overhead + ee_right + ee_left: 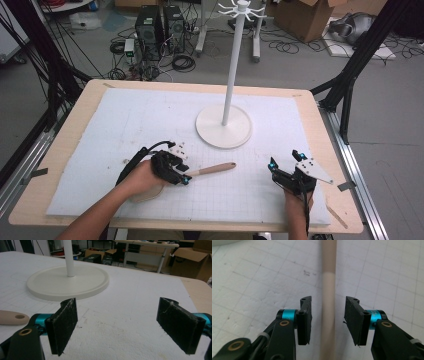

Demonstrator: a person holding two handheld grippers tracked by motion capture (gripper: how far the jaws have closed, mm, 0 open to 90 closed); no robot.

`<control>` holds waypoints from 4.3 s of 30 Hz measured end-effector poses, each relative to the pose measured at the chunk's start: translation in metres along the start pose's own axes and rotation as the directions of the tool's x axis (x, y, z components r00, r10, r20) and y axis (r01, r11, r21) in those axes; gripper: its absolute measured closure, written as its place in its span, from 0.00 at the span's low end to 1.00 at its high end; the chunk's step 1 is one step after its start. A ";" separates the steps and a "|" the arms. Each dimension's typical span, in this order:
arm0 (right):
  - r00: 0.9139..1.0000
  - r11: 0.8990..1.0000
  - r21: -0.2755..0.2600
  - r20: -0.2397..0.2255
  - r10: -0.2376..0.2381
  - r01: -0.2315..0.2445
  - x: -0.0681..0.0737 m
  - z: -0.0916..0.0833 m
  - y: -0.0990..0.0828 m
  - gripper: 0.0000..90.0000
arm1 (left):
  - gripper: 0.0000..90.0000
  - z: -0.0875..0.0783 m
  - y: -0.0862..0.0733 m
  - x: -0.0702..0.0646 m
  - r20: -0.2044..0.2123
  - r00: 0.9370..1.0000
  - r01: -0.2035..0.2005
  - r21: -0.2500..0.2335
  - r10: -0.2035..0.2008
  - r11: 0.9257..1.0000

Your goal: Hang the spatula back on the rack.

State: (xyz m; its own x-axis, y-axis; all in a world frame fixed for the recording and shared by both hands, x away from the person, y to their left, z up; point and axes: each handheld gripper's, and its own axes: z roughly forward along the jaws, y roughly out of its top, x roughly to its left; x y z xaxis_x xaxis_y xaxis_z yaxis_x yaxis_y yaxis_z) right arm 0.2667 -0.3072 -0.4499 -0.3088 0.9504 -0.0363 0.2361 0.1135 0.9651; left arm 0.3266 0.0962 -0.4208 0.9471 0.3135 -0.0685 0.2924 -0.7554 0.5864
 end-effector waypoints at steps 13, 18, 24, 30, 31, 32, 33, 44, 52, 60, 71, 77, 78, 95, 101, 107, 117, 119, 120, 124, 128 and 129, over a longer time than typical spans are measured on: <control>1.000 1.000 -0.006 0.003 -0.005 0.005 0.000 0.000 0.000 0.17 | 0.86 0.002 -0.002 -0.003 -0.010 0.999 -0.049 0.037 0.049 0.998; 1.000 1.000 -0.004 0.004 -0.008 0.008 0.000 0.000 0.000 0.17 | 0.87 0.000 -0.001 -0.003 -0.014 0.999 -0.028 0.043 0.029 0.999; 1.000 1.000 -0.004 0.005 -0.009 0.009 0.000 0.000 0.000 0.17 | 0.87 -0.020 0.001 -0.001 -0.029 0.999 0.018 -0.045 -0.019 0.999; 1.000 1.000 -0.003 0.007 -0.014 0.014 0.005 0.000 0.002 0.19 | 0.87 -0.051 0.008 -0.001 -0.104 0.993 0.031 -0.169 -0.049 0.985; 1.000 1.000 -0.003 0.007 -0.014 0.014 0.005 0.000 0.002 0.19 | 0.87 -0.056 0.009 -0.001 -0.122 0.991 0.029 -0.188 -0.052 0.982; 1.000 1.000 -0.001 -0.026 0.007 -0.007 0.009 0.001 0.004 0.19 | 0.87 -0.060 0.010 -0.001 -0.136 0.989 0.029 -0.211 -0.059 0.977; 0.999 1.000 0.001 -0.043 0.010 -0.010 0.012 0.002 0.007 0.19 | 0.87 -0.062 0.011 -0.001 -0.153 0.986 0.029 -0.230 -0.065 0.973; 0.979 1.000 -0.006 -0.206 0.008 -0.009 0.049 0.016 0.045 0.27 | 0.87 -0.058 0.018 -0.011 -0.218 0.973 0.000 -0.335 -0.078 0.942; 0.951 1.000 -0.021 -0.309 0.000 -0.007 0.075 0.027 0.077 0.29 | 0.87 -0.050 0.027 -0.021 -0.241 0.969 -0.036 -0.350 -0.053 0.936; 0.935 1.000 -0.008 -0.354 0.003 -0.006 0.091 0.044 0.096 0.27 | 0.87 -0.042 0.033 -0.028 -0.253 0.967 -0.075 -0.332 -0.013 0.940; 0.927 0.998 -0.062 -0.375 -0.017 -0.007 0.103 0.043 0.126 0.26 | 0.87 -0.046 0.035 -0.029 -0.272 0.962 -0.065 -0.357 -0.037 0.932; 0.931 0.996 -0.094 -0.363 -0.030 -0.004 0.116 0.040 0.142 0.28 | 0.87 -0.051 0.038 -0.030 -0.313 0.948 -0.071 -0.367 -0.051 0.927; 0.934 0.995 -0.101 -0.356 -0.032 -0.005 0.117 0.041 0.144 0.30 | 0.87 -0.052 0.038 -0.031 -0.320 0.946 -0.070 -0.372 -0.057 0.926; 0.927 0.982 -0.186 -0.374 -0.044 -0.029 0.130 0.037 0.169 0.60 | 0.87 -0.056 0.042 -0.039 -0.392 0.918 -0.107 -0.396 -0.063 0.912; 0.906 0.978 -0.206 -0.420 -0.057 -0.033 0.132 0.030 0.185 0.65 | 0.87 -0.063 0.043 -0.042 -0.398 0.915 -0.120 -0.427 -0.067 0.896; 0.884 0.976 -0.215 -0.461 -0.078 -0.026 0.139 0.026 0.196 0.70 | 0.86 -0.065 0.043 -0.042 -0.381 0.921 -0.104 -0.450 -0.085 0.887; 0.794 0.977 -0.211 -0.596 -0.123 -0.007 0.146 0.017 0.215 0.77 | 0.86 -0.070 0.035 -0.041 -0.265 0.962 -0.094 -0.550 -0.067 0.830; 0.772 0.976 -0.218 -0.621 -0.134 -0.005 0.146 0.017 0.219 0.78 | 0.86 -0.072 0.034 -0.040 -0.225 0.972 -0.081 -0.578 -0.063 0.812; 0.760 0.976 -0.218 -0.636 -0.135 -0.009 0.145 0.017 0.221 0.78 | 0.86 -0.073 0.033 -0.039 -0.207 0.977 -0.080 -0.583 -0.052 0.808; 0.709 0.977 -0.213 -0.690 -0.145 -0.008 0.143 0.017 0.225 0.79 | 0.85 -0.074 0.030 -0.037 -0.146 0.989 -0.077 -0.601 -0.014 0.795; 0.659 0.978 -0.209 -0.736 -0.157 0.000 0.143 0.017 0.226 0.80 | 0.82 -0.076 0.028 -0.032 -0.073 0.997 -0.069 -0.618 0.030 0.783; 0.652 0.977 -0.212 -0.739 -0.169 0.014 0.144 0.017 0.226 0.80 | 0.79 -0.076 0.027 -0.031 -0.065 0.997 -0.072 -0.625 0.040 0.778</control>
State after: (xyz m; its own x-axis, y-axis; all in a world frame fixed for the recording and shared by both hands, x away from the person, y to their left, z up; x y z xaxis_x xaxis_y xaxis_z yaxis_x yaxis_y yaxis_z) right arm 0.2915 -0.1399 -0.2415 -0.9220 0.3871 0.0047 0.0314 0.0626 0.9975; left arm 0.2953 0.1098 -0.3411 0.9473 0.3202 0.0075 0.0770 -0.2505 0.9651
